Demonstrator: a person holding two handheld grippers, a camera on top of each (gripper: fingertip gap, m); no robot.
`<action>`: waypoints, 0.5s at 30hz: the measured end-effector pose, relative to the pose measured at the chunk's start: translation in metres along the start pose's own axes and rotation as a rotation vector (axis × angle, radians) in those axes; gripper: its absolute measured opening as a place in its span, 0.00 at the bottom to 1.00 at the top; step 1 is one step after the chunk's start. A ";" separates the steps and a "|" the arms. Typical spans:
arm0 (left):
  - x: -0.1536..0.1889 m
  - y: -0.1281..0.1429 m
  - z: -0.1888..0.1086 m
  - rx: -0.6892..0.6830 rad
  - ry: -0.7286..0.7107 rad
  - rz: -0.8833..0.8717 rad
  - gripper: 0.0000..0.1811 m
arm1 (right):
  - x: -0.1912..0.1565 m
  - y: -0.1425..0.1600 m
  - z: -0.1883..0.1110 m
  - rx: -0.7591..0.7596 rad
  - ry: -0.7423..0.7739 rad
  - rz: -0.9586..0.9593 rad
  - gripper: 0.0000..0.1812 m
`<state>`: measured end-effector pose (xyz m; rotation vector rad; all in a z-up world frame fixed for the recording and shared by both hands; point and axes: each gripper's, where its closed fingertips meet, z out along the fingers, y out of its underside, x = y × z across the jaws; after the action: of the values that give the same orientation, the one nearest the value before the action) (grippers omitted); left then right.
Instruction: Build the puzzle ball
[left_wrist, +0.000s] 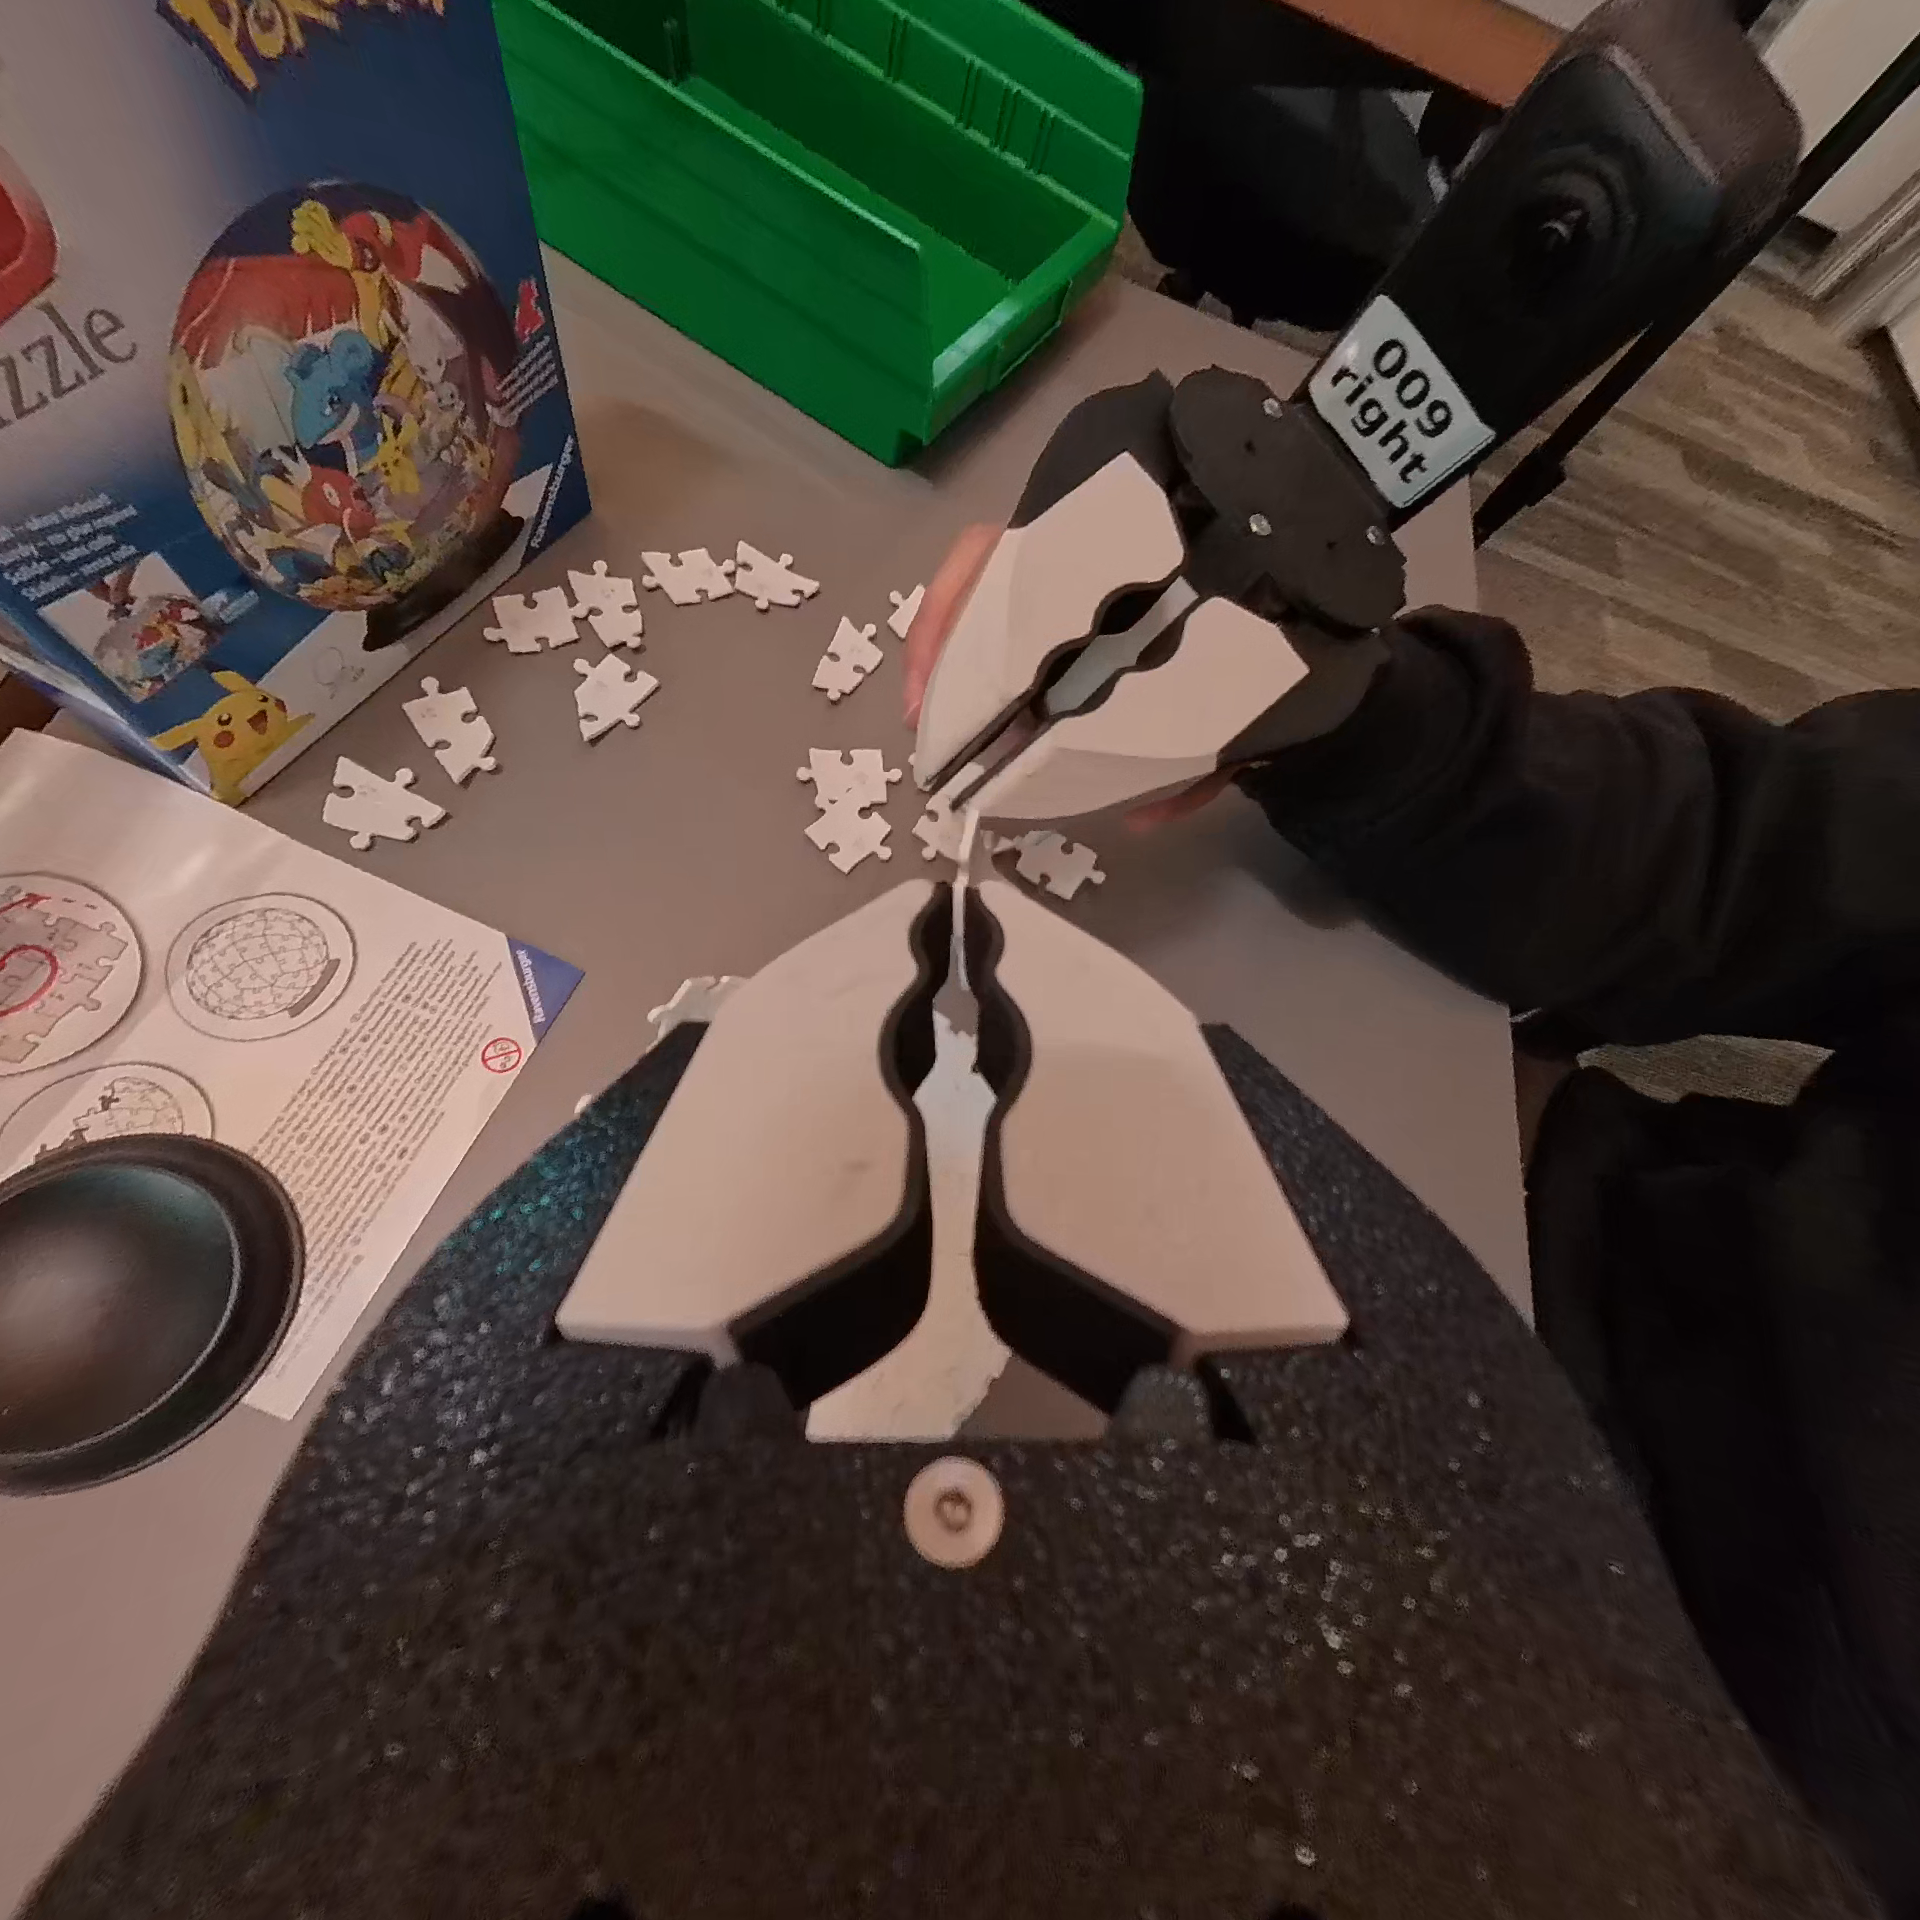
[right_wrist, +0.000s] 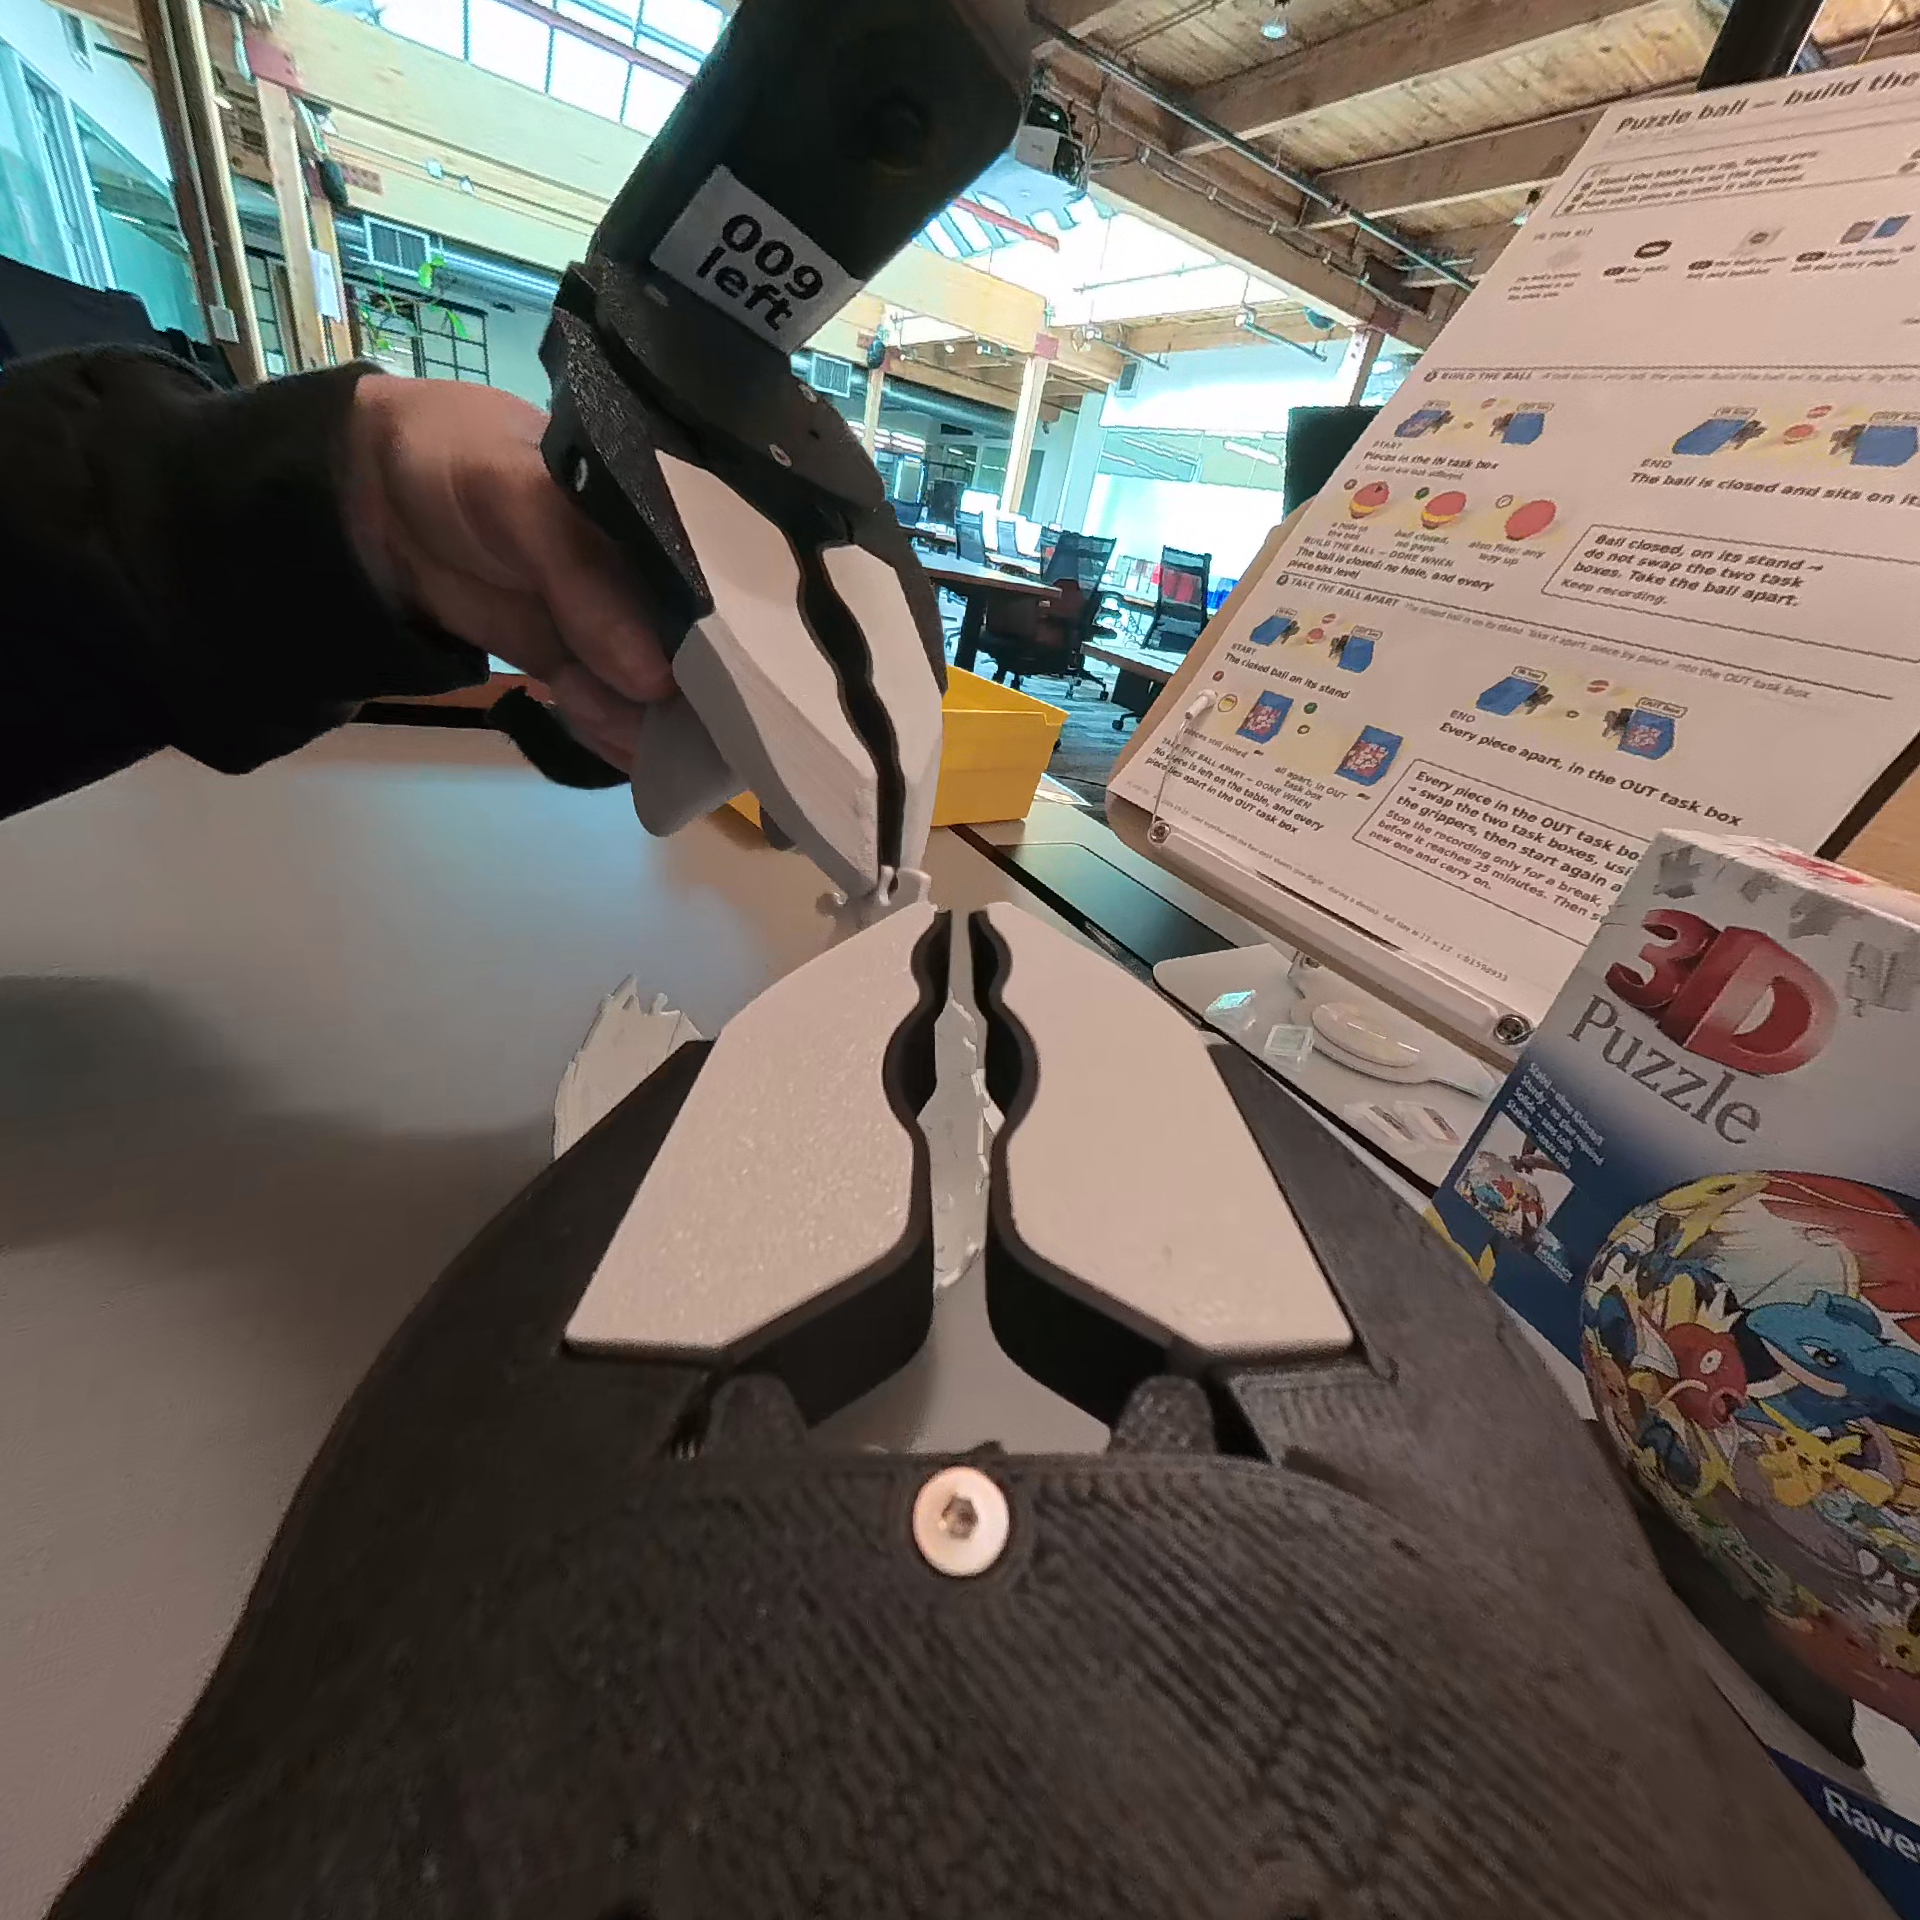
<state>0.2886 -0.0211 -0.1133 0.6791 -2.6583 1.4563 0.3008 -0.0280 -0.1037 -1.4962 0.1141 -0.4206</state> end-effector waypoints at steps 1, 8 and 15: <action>-0.002 0.001 0.000 -0.009 -0.007 0.001 0.01 | 0.000 0.000 0.000 -0.002 0.000 0.002 0.02; -0.003 0.002 0.001 -0.037 -0.010 0.003 0.01 | 0.000 0.004 0.002 -0.016 0.003 -0.008 0.00; -0.008 -0.002 0.000 0.024 -0.037 -0.038 0.01 | 0.005 0.006 0.001 -0.014 0.028 0.033 0.04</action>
<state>0.2970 -0.0190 -0.1139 0.7615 -2.6435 1.4824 0.3069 -0.0287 -0.1083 -1.5006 0.1643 -0.4150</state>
